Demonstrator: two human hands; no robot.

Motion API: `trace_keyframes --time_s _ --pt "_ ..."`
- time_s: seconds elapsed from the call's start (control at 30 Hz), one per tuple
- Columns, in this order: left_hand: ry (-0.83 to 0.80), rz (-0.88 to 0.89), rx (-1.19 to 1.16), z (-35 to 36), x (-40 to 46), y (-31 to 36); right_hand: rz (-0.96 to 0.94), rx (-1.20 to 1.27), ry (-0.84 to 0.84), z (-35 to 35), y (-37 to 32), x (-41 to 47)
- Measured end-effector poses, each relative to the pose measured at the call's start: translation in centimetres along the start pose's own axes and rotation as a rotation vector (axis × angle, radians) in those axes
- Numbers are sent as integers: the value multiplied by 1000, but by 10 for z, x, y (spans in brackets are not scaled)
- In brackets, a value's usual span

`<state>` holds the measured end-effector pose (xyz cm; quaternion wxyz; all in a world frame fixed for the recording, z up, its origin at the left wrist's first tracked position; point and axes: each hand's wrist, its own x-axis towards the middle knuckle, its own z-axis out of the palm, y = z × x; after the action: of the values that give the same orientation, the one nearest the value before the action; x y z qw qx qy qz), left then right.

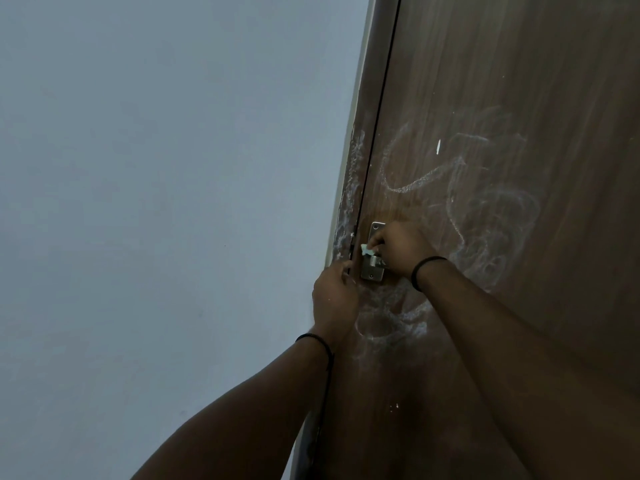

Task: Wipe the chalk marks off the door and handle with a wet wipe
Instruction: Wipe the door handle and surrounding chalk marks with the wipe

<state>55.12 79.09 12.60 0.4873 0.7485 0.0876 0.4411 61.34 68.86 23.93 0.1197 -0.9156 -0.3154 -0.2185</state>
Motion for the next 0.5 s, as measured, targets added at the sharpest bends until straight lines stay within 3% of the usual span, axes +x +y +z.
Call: trace_keyframes --time_s 0.23,0.3,0.43,0.5 --pt "-10 8 -5 -4 -1 4 -16 66 -71 -20 3 -8" --pt "-10 -5 -7 -5 -2 4 7 112 14 -21 4 -17" --pt "5 16 27 -7 -3 4 -36 212 354 6 -1 -49" --pt "2 25 43 -8 -3 4 -41 222 386 25 -8 -59"
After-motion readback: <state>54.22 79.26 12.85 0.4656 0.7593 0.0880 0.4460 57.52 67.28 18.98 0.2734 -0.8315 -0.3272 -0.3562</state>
